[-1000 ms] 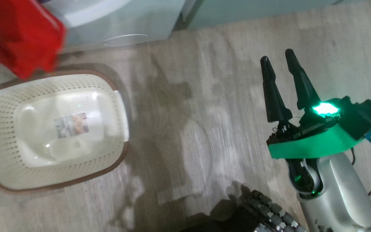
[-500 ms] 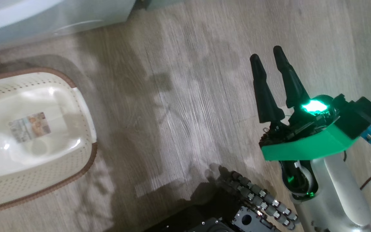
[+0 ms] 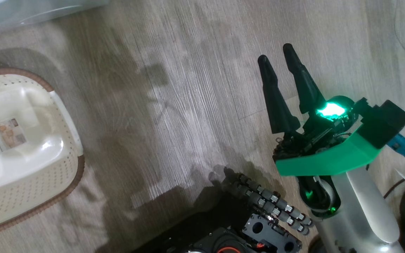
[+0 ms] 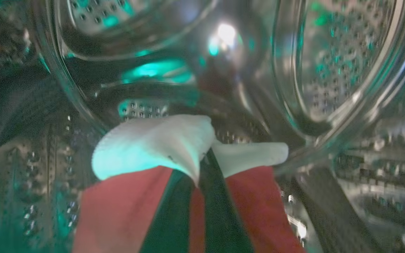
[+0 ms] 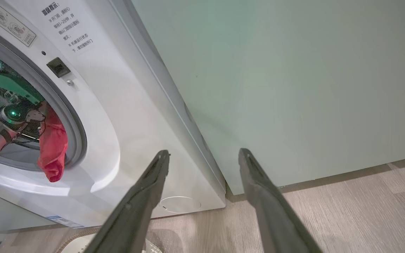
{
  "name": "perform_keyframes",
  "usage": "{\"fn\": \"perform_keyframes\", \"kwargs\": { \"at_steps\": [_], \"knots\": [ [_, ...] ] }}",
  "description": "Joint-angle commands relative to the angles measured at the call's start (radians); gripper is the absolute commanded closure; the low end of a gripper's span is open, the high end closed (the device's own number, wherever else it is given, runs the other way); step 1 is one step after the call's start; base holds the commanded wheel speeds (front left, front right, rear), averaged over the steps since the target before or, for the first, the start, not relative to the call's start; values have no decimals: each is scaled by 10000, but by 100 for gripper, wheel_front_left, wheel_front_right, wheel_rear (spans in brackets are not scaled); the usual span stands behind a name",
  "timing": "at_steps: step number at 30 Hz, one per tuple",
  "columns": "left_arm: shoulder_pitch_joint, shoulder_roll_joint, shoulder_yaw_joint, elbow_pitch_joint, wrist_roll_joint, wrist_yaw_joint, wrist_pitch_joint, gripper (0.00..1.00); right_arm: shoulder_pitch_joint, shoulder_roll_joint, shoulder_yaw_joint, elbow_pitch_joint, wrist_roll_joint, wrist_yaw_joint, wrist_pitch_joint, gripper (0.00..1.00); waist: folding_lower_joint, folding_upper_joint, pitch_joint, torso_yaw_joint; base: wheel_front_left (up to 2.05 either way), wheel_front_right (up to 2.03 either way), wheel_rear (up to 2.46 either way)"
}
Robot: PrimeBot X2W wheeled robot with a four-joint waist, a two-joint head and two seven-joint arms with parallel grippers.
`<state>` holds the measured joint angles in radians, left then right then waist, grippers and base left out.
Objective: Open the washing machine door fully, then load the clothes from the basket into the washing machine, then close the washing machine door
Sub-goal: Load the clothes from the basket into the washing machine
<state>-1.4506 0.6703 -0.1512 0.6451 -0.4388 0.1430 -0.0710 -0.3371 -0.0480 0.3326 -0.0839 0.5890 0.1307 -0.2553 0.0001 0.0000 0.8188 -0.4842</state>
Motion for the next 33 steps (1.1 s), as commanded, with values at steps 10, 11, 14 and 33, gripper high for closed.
{"fn": "perform_keyframes", "kwargs": {
  "at_steps": [10, 11, 14, 33],
  "knots": [
    [-710, 282, -154, 1073, 58, -572, -496, 100, 173, -22, 222, -348, 80, 0, -65, 0, -1, 0, 142, 77, 0, 0, 0],
    [-604, 270, -244, 1195, 72, -648, -403, 100, 164, -22, 220, -341, 66, 0, -65, 0, -1, 0, 133, 112, 0, 0, 0],
    [-321, 264, -452, 1482, 110, -820, -233, 100, 110, -22, 212, -319, 13, 0, -65, 0, -1, 0, 100, 187, 0, 0, 0],
    [2795, -774, -847, 580, -60, -754, -1775, 0, 226, -22, -448, 142, -909, 0, -65, 0, -1, 0, -1328, 1249, 0, 0, 0]
  ]
}}
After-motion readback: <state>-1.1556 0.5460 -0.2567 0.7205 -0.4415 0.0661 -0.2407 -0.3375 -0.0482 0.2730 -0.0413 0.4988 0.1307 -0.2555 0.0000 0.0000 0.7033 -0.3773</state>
